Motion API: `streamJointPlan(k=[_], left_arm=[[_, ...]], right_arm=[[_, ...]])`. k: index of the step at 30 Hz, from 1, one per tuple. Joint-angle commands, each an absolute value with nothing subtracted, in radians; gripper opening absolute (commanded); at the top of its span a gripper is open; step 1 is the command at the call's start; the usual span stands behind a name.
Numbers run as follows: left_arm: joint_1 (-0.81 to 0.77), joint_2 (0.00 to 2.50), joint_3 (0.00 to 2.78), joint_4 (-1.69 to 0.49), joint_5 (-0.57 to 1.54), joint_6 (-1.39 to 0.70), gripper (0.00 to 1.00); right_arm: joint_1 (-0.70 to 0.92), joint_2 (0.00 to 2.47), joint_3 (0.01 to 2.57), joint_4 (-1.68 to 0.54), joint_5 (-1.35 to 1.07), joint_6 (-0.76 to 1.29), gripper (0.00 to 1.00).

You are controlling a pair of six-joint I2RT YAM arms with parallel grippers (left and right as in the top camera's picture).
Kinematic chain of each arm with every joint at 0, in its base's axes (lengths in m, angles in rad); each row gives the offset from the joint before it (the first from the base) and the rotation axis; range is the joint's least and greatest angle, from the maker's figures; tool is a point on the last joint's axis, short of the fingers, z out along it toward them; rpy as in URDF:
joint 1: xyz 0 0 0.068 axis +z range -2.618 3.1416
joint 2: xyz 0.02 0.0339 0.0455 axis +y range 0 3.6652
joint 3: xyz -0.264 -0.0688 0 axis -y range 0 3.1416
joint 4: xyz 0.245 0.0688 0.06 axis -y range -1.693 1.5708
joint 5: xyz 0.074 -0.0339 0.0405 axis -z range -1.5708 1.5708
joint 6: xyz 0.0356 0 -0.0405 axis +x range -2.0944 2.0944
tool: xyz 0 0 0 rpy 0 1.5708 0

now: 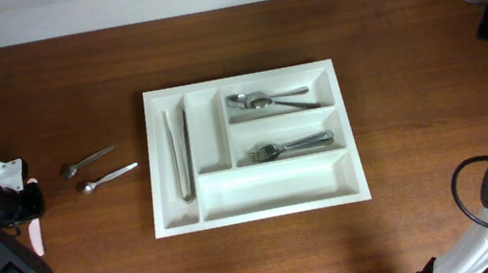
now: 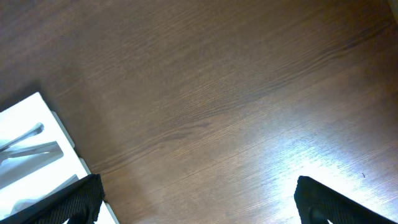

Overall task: Pack container
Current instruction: 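Grasp the pink plastic utensil with the left gripper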

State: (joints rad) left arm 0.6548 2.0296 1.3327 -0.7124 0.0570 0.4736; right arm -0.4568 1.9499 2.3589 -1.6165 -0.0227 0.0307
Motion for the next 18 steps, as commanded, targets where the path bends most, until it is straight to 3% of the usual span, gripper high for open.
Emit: streamJointPlan(k=[1,4,7,18], left_arm=[[0.657,2.098,1.311,-0.718,0.049,0.477,0.22],[0.657,2.098,1.311,-0.720,0.049,0.477,0.08],[0.657,2.098,1.311,-0.726,0.049,0.477,0.02],[0.610,2.098,1.402,-0.866,0.046,0.389,0.02]], right_arm=[[-0.458,1.950,2.360,-1.618,-0.014,0.042,0.99],[-0.458,1.950,2.360,-1.620,-0.014,0.042,0.99],[-0.458,1.950,2.360,-1.620,-0.014,0.042,0.99],[-0.458,1.950,2.360,-1.619,-0.014,0.042,0.99]])
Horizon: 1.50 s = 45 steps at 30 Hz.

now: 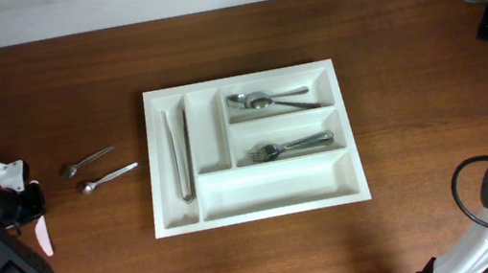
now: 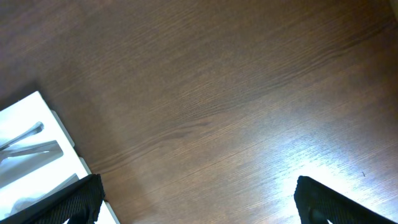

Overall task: Pack container
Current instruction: 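Grasp the pink plastic utensil with the left gripper, then carry the pink utensil into the tray's narrow second compartment and release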

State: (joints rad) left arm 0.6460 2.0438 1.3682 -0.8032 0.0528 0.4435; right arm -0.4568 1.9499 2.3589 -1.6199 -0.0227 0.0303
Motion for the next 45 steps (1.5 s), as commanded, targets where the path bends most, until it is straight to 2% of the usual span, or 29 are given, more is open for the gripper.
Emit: streamJointPlan(k=[1,11,14,22,26,27,33,38,45], left_arm=[[0.598,2.097,1.425,-0.892,0.046,0.383,0.02],[0.332,2.000,1.848,-1.225,0.038,0.280,0.02],[0.197,1.966,1.924,-1.281,0.038,0.276,0.02],[-0.142,1.954,1.985,-1.256,0.038,0.278,0.02],[-0.247,1.954,1.985,-1.204,0.038,0.268,0.02],[-0.273,1.954,1.985,-1.184,0.038,0.212,0.02],[-0.326,1.971,1.985,-1.159,0.038,-0.125,0.02],[-0.326,2.015,1.984,-1.159,0.038,-0.292,0.02],[-0.333,2.071,1.984,-1.159,0.038,-0.307,0.02]], right_arm=[[-0.458,1.950,2.360,-1.617,-0.014,0.042,0.99],[-0.458,1.950,2.360,-1.602,-0.014,0.042,0.99],[-0.458,1.950,2.360,-1.601,-0.014,0.042,0.99],[-0.458,1.950,2.360,-1.600,-0.014,0.042,0.99],[-0.458,1.950,2.360,-1.600,-0.014,0.042,0.99],[-0.458,1.950,2.360,-1.600,-0.014,0.042,0.99],[-0.458,1.950,2.360,-1.601,-0.014,0.042,0.99],[-0.458,1.950,2.360,-1.601,-0.014,0.042,0.99],[-0.458,1.950,2.360,-1.601,-0.014,0.042,0.99]])
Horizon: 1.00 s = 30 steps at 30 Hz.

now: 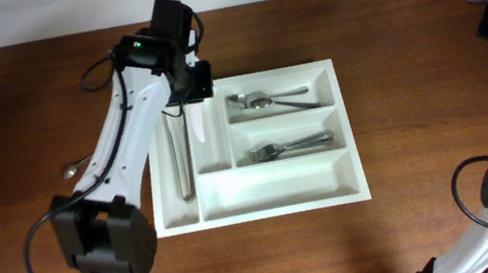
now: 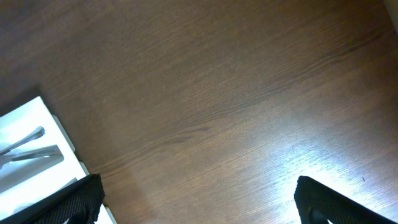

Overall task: Pack container
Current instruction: 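Carry the pink utensil into the tray's narrow second compartment and release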

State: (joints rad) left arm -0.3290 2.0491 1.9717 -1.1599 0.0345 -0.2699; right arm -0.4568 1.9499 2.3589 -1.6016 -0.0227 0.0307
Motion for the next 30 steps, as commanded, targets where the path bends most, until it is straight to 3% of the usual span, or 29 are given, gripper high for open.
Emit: streamJointPlan(k=[1,30], left_arm=[[-0.333,2.075,1.984,-1.159,0.038,-0.307,0.02],[-0.334,2.294,1.983,-1.153,0.057,-0.305,0.03]], right_arm=[[-0.458,1.950,2.360,-1.601,-0.014,0.042,0.99],[-0.458,1.950,2.360,-1.601,-0.014,0.042,1.00]])
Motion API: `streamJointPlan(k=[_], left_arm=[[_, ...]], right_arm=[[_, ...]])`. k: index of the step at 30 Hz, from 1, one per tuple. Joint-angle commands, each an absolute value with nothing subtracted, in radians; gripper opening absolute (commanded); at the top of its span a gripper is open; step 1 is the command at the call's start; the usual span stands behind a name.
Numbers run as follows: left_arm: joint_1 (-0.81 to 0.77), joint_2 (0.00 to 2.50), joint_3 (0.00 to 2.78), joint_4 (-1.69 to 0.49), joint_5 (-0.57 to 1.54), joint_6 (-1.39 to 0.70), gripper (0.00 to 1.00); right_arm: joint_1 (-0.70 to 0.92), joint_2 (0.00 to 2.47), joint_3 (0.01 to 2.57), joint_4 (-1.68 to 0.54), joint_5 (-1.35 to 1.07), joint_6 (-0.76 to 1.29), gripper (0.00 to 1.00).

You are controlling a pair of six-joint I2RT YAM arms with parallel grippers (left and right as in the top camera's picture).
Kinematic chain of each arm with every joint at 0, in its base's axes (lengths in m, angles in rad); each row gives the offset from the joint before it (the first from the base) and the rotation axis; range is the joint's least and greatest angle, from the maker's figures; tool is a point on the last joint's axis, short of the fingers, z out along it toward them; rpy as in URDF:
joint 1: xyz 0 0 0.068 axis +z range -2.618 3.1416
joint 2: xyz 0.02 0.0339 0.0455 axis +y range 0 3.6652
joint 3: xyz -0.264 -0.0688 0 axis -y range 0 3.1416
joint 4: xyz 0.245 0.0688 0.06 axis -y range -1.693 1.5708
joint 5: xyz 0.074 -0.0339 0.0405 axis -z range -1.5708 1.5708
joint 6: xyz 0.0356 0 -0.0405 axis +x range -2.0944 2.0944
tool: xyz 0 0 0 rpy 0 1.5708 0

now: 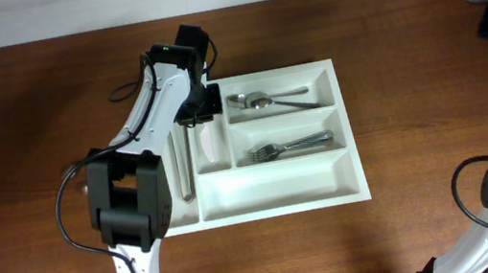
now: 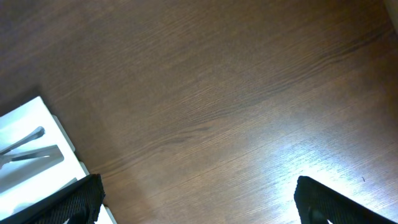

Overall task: Pack container
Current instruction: 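Carry the pink utensil into the tray's narrow second compartment and release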

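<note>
The white cutlery tray [image 1: 264, 206] lies mid-table. A knife [image 1: 180, 161] rests in its far-left slot, spoons [image 1: 263, 102] in the top right compartment and forks [image 1: 289, 145] in the one below. My left gripper [image 1: 204, 108] hangs over the top of the second narrow slot, its pale fingers pointing down into it; their state does not show. Two small spoons seen on the table earlier are hidden under the left arm. At the far right edge, my right gripper [image 2: 198, 190] is open over bare wood, holding nothing.
The left arm [image 1: 134, 148] stretches from the front left across the tray's left side. In the right wrist view only the tray's right corner [image 2: 37, 155] shows at the left edge. A black cable [image 1: 472, 204] loops at the front right.
My left gripper has shifted slightly right and toward the front, from the tray's back-left rim to over the second narrow slot. The arm's elbow swung in. The right arm has not moved.
At the two oldest moments the left arm sat folded at the table's left edge, with two small spoons lying left of the tray. Then it was stretched out over the tray's back-left corner, and now it hangs over the narrow slot. The right gripper stayed open throughout.
</note>
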State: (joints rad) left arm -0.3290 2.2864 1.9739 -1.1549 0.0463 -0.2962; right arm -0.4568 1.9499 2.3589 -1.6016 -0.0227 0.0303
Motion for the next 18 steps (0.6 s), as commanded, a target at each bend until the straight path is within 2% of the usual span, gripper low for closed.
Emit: streamJointPlan(k=[1,3,5,7,9,14,18], left_arm=[[-0.334,2.294,1.983,-1.153,0.057,-0.305,0.07],[-0.334,2.294,1.983,-1.153,0.057,-0.305,0.14],[-0.334,2.294,1.983,-1.153,0.057,-0.305,0.29],[-0.334,2.294,1.987,-1.156,0.057,-0.299,0.32],[-0.334,2.294,2.004,-1.168,0.057,-0.298,0.41],[-0.333,2.290,2.106,-1.249,0.047,-0.298,0.42],[-0.323,2.264,2.243,-1.341,-0.070,-0.369,0.42]], right_arm=[[-0.458,1.950,2.360,-1.601,-0.014,0.042,0.99],[-0.458,1.950,2.360,-1.601,-0.014,0.042,0.99],[-0.458,1.950,2.360,-1.601,-0.014,0.042,0.99],[-0.458,1.950,2.360,-1.601,-0.014,0.042,0.99],[-0.458,1.950,2.360,-1.601,-0.014,0.042,0.99],[-0.458,1.950,2.360,-1.601,-0.014,0.042,0.99],[-0.458,1.950,2.360,-1.601,-0.014,0.042,0.99]])
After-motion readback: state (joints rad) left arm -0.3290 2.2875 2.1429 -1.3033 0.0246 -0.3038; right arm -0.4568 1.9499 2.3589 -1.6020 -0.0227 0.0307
